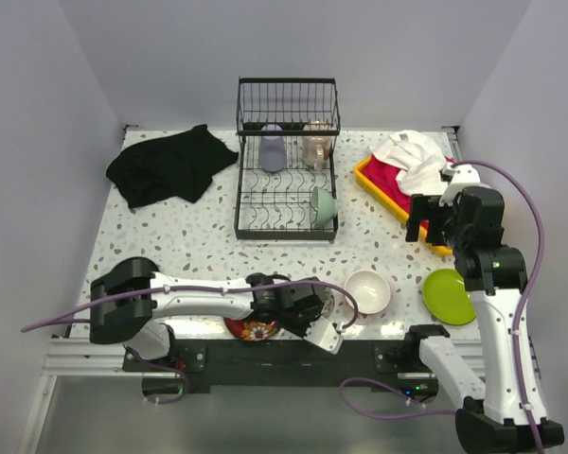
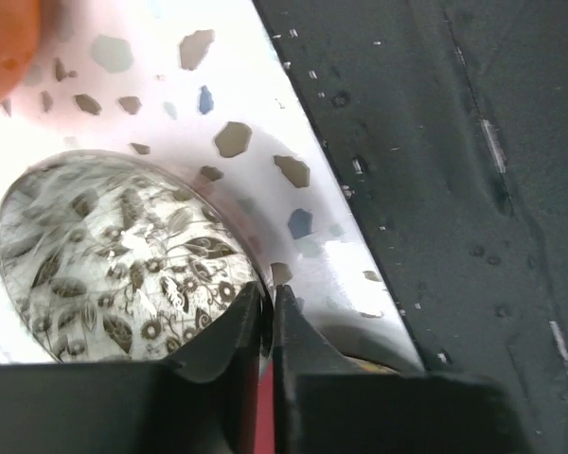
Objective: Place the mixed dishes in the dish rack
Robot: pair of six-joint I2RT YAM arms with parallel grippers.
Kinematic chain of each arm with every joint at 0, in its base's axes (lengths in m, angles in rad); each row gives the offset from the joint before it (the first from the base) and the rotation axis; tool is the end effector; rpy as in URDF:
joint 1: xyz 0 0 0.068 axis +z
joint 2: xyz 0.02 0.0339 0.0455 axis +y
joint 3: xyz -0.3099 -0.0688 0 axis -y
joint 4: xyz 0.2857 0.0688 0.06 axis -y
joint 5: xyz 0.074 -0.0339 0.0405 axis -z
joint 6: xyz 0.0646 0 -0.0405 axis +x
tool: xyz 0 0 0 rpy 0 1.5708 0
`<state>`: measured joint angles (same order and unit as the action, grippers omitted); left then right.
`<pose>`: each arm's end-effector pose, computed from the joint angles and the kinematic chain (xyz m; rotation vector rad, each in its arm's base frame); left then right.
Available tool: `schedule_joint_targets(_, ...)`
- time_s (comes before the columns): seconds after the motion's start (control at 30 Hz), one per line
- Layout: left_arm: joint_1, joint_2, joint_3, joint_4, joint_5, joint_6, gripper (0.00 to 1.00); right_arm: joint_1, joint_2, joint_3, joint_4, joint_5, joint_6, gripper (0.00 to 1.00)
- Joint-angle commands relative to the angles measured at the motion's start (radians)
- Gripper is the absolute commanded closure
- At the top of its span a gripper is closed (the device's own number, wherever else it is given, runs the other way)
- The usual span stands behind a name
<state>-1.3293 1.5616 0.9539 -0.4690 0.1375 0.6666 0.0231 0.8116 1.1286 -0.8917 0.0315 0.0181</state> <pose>0.0754 -0.3433 0.1880 2.2868 1.4194 -0.3960 0.1758 0.0020 0.4090 0.0130 2.1452 -0.0098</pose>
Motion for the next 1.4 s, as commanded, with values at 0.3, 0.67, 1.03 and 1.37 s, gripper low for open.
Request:
schedule_joint_targets(0.3, 0.165, -0.023, 0.336, -0.246, 0.195, -0.105, 1.00, -0.006, 0.076, 0.062, 0.019, -0.030, 0.046, 0.05)
schedule_joint_targets(0.67, 0.629, -0.156, 0.347, 0.146, 0.488, -0.566, 1.00, -0.008, 0.202, 0.128, 0.023, -0.045, 0.056, 0.05)
schedule_joint_targets(1.03, 0.874, 0.012, 0.103, 0.981, 0.605, -1.361, 1.00, -0.020, 0.328, 0.241, 0.014, -0.013, 0.025, 0.05)
schedule_joint_targets(1.37, 0.901, 0.227, 0.051, 1.388, 0.628, -1.735, 1.00, -0.051, 0.383, 0.238, -0.010, 0.036, -0.012, 0.05)
